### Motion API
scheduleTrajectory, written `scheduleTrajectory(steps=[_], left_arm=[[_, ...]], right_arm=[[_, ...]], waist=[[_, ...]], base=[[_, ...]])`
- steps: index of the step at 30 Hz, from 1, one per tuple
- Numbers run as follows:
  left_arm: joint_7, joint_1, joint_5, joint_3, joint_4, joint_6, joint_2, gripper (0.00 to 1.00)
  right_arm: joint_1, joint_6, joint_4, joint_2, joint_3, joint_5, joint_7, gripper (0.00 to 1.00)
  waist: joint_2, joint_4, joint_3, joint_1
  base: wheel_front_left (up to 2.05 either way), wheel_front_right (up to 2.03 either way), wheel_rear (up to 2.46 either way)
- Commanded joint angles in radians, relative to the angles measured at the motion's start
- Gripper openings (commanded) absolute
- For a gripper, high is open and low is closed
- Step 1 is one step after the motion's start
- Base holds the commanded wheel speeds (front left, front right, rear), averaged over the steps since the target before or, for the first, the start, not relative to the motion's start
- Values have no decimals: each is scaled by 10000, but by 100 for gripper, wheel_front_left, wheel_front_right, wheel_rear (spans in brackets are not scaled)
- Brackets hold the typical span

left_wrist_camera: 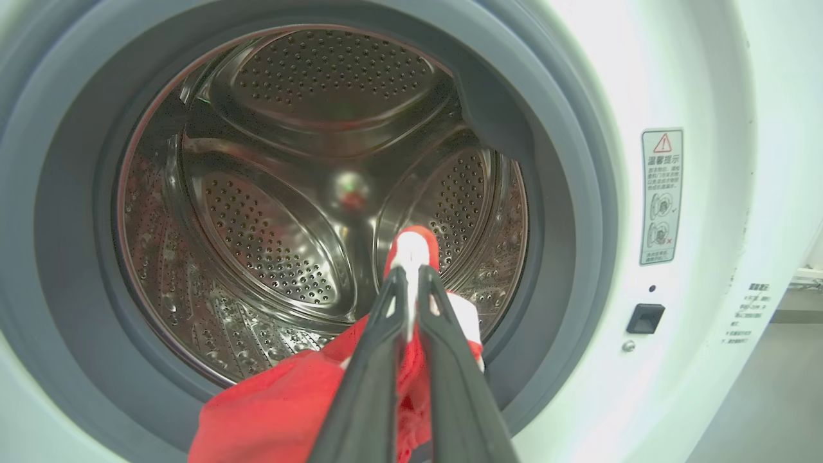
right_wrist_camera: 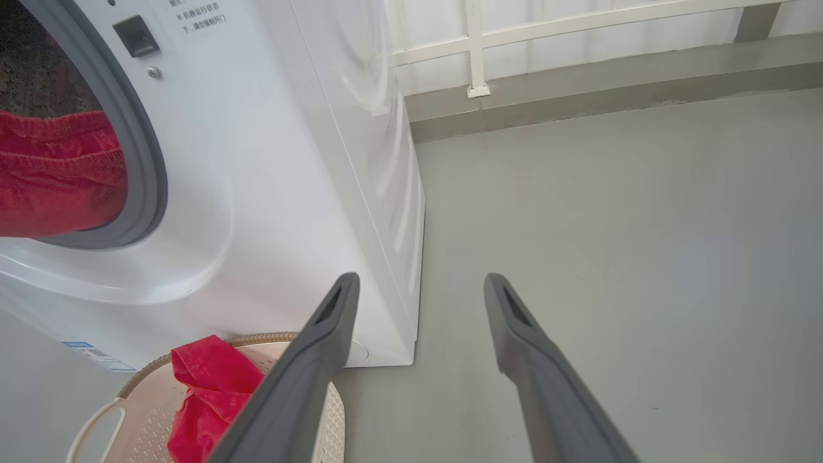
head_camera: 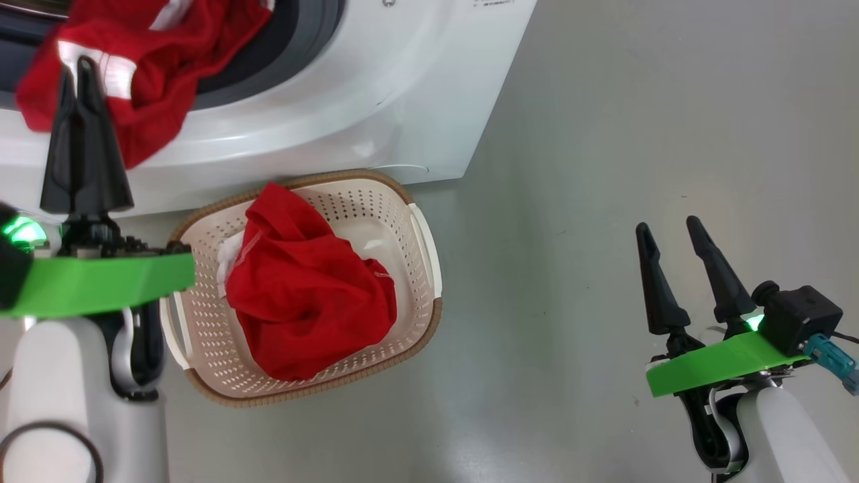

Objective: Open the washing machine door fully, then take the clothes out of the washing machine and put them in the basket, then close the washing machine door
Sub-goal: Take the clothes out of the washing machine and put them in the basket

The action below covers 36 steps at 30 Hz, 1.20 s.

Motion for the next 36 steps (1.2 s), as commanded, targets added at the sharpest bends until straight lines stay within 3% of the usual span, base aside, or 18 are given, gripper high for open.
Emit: scheduleTrajectory(steps=[1, 15, 24, 36], left_arm=[[-37, 317, -80, 183, -621, -61, 262, 0], [-37, 833, -152, -391, -3298, 320, 259, 0], [-38, 1256, -193, -777, -1414, 392, 259, 0], [-38, 821, -232, -650, 1692, 69, 258, 0]], right_arm=[[130, 73, -203, -39, 163, -16, -65, 100], [80, 73, -219, -39, 122, -28, -65, 100], [-7, 73, -222, -39, 208, 49, -65, 100], [-307, 73, -319, -39, 307, 194, -65, 100]], waist=[[0, 6, -13, 0], [0, 72, 50, 0], [0, -36, 181, 0], [0, -166, 817, 0]], base=[[0, 0, 0], [0, 0, 0], [0, 0, 0], [0, 0, 0]])
